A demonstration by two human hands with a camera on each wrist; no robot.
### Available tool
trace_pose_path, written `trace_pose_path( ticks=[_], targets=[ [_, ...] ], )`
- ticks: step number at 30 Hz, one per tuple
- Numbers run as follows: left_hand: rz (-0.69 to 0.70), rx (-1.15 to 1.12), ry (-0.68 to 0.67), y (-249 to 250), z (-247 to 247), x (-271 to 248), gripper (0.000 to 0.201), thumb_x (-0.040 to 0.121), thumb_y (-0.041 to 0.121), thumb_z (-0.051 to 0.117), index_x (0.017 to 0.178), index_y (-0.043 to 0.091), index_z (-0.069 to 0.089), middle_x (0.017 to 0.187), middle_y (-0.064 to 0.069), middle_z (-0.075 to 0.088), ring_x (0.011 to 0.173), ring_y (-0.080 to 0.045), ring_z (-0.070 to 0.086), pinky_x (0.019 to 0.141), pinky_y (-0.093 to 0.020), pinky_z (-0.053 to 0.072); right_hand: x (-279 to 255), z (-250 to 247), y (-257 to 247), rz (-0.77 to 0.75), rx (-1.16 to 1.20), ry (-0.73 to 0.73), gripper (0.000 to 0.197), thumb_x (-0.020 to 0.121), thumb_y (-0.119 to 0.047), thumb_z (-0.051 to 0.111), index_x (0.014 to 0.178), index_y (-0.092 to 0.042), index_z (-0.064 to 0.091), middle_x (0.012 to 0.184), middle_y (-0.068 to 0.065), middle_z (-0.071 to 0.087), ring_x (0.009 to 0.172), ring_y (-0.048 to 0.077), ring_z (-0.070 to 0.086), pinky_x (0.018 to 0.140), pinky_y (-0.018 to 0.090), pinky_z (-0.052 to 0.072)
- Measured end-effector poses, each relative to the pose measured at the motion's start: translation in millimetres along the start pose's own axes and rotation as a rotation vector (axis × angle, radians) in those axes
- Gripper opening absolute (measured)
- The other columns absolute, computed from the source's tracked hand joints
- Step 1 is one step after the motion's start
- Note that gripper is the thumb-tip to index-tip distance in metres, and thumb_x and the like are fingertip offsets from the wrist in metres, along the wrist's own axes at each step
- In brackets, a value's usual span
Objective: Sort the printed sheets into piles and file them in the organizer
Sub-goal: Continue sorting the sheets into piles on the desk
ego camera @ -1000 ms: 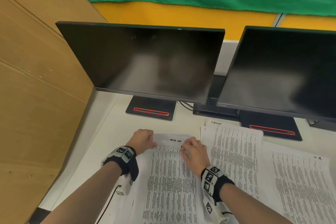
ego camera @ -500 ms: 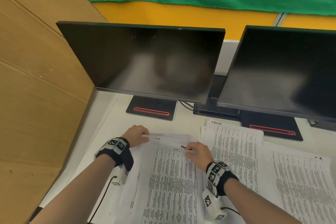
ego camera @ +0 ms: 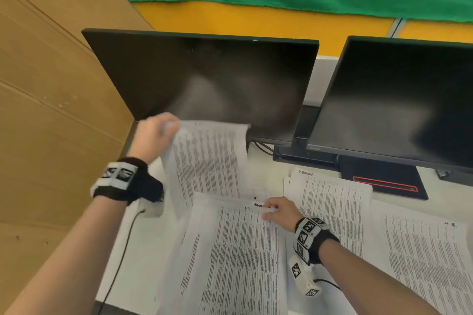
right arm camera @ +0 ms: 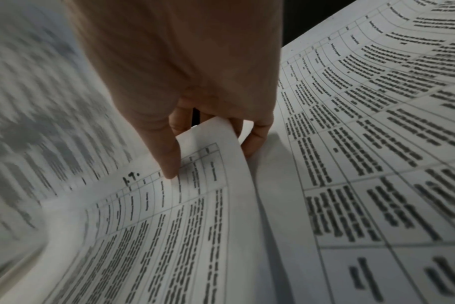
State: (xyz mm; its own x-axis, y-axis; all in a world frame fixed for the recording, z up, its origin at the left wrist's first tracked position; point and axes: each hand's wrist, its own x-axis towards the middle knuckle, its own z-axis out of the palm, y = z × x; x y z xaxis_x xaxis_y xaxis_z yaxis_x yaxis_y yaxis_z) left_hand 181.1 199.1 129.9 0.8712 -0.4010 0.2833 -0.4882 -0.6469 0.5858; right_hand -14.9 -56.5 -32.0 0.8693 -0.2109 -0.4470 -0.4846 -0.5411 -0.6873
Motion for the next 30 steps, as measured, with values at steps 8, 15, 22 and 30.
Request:
trace_pose_path(
  ticks=[8, 15, 22, 30],
  targets=[
    [-0.046, -0.149, -0.097, -16, -74, 24, 0.013, 0.092, 0.021, 0.056, 0.084, 0.03, 0.062, 0.083, 0.001, 0.064, 0.075, -0.015, 0.059, 0.07, -0.029, 0.047, 6, -8, 0, 0.023, 0.05, -0.068, 0.034, 0.089, -0.022, 0.062, 0.12, -0.009, 0.06, 0.129, 0.006, 0.057, 0.117, 0.017, 0.051, 0.1, 0.024, 0.035],
    [0.067, 0.117, -0.611, -40, 59, -31, 0.011, 0.087, 0.028, 0.062, 0.092, 0.021, 0.069, 0.094, 0.004, 0.066, 0.088, -0.013, 0.058, 0.083, -0.028, 0.043, 10, -8, 2, 0.032, 0.094, -0.048, 0.027, 0.087, -0.016, 0.061, 0.112, -0.008, 0.066, 0.118, 0.006, 0.063, 0.116, 0.021, 0.055, 0.097, 0.024, 0.038],
    [-0.019, 0.038, -0.671, -45, 134, -81, 0.015, 0.088, 0.016, 0.058, 0.097, 0.013, 0.069, 0.092, 0.005, 0.064, 0.089, -0.011, 0.055, 0.078, -0.02, 0.036, 4, -8, -4, 0.135, 0.356, -0.046, 0.047, 0.093, -0.048, 0.048, 0.116, -0.011, 0.065, 0.119, 0.002, 0.06, 0.108, 0.016, 0.052, 0.097, 0.029, 0.035],
    [-0.044, 0.237, -0.376, -46, 151, -78, 0.025, 0.095, 0.016, 0.042, 0.114, 0.019, 0.057, 0.117, -0.004, 0.05, 0.106, -0.024, 0.049, 0.088, -0.039, 0.042, -3, 10, 0, -0.081, -0.079, 0.107, 0.032, 0.087, -0.02, 0.063, 0.117, -0.01, 0.065, 0.124, 0.006, 0.061, 0.113, 0.017, 0.056, 0.096, 0.022, 0.039]
  ],
)
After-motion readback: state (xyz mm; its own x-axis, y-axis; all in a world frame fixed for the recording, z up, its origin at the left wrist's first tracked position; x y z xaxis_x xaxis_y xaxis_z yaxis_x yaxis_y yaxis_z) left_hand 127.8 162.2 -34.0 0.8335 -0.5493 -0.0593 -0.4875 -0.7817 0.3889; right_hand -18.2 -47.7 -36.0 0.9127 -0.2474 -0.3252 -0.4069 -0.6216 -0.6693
